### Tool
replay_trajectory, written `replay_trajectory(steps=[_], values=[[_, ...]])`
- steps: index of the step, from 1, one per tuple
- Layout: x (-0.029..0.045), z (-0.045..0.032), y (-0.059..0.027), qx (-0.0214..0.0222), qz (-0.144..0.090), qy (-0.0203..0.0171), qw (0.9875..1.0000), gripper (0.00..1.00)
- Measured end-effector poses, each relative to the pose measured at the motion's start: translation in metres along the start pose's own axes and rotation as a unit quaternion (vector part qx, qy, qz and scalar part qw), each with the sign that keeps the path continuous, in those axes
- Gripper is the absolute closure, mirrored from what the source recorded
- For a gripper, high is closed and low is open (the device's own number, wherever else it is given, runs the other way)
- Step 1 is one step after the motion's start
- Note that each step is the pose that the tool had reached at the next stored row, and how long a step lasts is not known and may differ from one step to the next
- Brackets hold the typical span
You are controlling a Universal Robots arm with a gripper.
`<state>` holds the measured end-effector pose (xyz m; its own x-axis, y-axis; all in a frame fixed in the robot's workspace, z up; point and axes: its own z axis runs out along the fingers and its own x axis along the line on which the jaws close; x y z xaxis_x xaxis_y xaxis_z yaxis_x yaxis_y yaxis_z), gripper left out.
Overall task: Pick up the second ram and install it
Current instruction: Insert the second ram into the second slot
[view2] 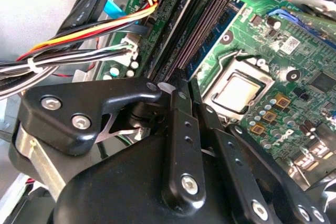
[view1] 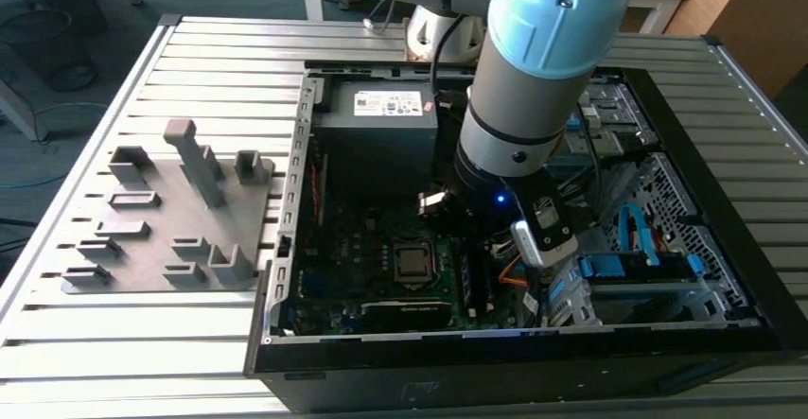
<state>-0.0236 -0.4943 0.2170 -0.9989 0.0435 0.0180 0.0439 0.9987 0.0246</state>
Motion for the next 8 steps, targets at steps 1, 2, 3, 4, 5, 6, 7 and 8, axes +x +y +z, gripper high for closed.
replay_trajectory(steps=[1, 2, 3, 4, 5, 6, 7, 8], values=[[0.0000, 0.0001, 0.0004, 0.0001, 0.000, 0.0000, 1.0000, 0.86], [0.0001, 0.0003, 0.0008, 0.0000, 0.000, 0.0000, 1.0000, 0.86], [0.0001, 0.0005, 0.0011, -0.0001, 0.000, -0.0001, 1.0000, 0.86], [0.0001, 0.0005, 0.0013, -0.0001, 0.000, -0.0001, 1.0000, 0.86], [0.0001, 0.0005, 0.0013, -0.0001, 0.000, 0.0000, 1.0000, 0.86], [0.0001, 0.0005, 0.0013, -0.0001, 0.000, 0.0000, 1.0000, 0.86], [0.0001, 0.0005, 0.0014, -0.0001, 0.000, 0.0000, 1.0000, 0.86], [0.0001, 0.0005, 0.0014, -0.0001, 0.000, 0.0000, 1.0000, 0.86]])
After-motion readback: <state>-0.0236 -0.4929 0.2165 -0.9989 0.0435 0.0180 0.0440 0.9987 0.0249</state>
